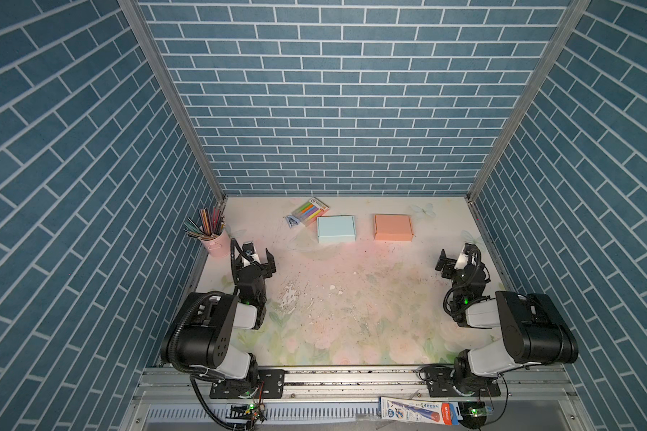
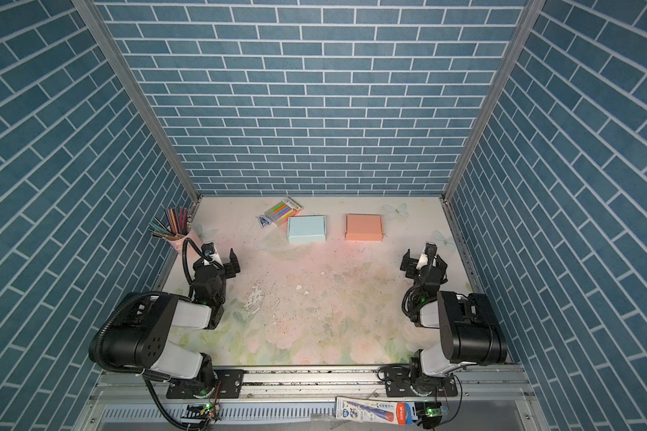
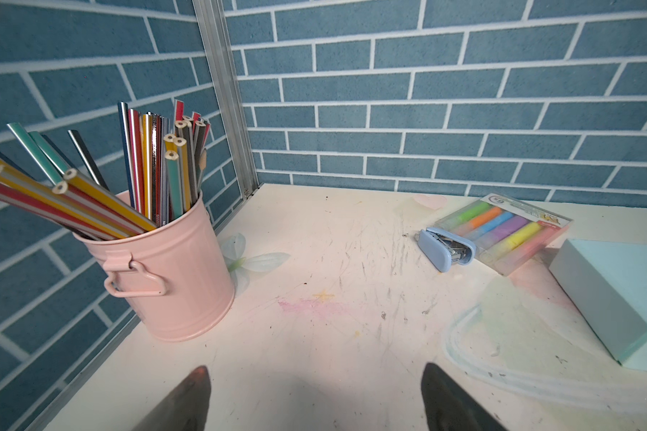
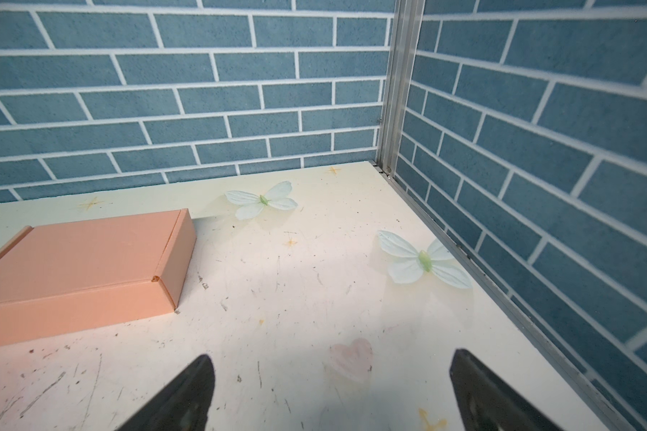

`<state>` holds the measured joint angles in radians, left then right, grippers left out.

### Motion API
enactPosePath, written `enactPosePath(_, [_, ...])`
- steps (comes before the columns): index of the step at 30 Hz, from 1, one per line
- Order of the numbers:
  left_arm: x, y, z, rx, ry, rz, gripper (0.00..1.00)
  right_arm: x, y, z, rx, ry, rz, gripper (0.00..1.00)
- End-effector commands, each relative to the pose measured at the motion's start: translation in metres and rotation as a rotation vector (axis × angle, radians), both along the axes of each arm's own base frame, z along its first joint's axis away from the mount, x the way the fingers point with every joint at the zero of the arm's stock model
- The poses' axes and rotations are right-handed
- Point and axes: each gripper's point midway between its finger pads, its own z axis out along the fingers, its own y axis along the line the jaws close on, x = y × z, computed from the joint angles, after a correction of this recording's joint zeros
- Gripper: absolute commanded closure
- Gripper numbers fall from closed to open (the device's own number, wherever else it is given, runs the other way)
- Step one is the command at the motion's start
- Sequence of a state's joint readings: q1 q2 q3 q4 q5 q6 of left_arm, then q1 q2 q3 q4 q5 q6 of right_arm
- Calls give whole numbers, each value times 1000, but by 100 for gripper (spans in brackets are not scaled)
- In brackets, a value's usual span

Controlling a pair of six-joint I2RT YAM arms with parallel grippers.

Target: Fold the paper box

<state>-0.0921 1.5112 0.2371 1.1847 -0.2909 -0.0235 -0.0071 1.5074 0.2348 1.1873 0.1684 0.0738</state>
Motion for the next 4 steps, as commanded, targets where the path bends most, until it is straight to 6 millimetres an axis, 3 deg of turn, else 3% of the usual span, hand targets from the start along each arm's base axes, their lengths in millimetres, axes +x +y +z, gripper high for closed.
enactPosePath(1, [3,1,5,-4,-15,2,12,0,-1,-1,10,0,-7,2])
enactPosePath(4, [2,1,5,-4,-16,3,12,0,-1,-1,9,0,-6,2])
